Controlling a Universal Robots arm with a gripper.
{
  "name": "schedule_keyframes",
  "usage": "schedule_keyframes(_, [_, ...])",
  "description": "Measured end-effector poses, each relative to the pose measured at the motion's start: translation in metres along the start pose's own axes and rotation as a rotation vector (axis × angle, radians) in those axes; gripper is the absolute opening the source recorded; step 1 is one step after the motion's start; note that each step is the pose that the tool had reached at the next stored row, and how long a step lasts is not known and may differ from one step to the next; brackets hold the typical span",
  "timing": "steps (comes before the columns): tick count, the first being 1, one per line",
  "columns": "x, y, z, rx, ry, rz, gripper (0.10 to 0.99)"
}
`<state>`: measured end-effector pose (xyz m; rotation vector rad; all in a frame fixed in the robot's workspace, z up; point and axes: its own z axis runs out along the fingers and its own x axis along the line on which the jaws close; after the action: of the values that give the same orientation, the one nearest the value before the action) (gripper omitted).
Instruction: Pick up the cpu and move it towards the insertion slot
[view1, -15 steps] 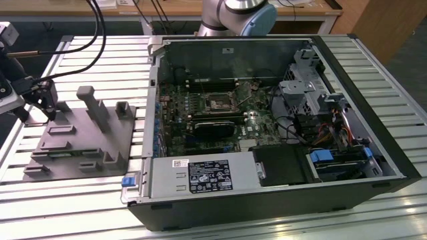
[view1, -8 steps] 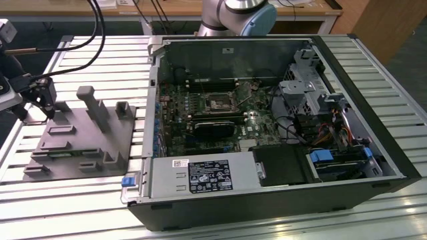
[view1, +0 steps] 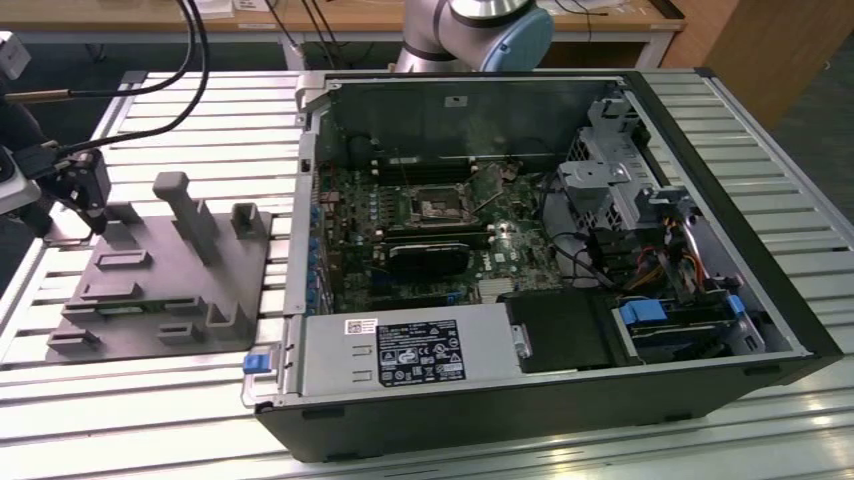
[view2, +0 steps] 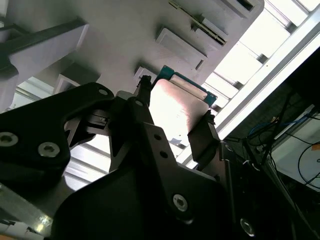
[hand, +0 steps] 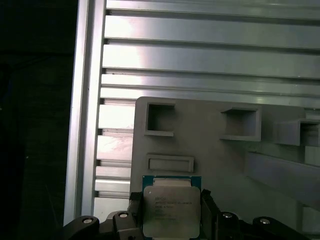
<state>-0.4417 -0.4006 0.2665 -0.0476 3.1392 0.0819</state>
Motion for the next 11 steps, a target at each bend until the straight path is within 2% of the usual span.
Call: schedule_keyframes(11, [0.0000,0.0013,-0.0084,0.001,0.0000,0.000,0.545])
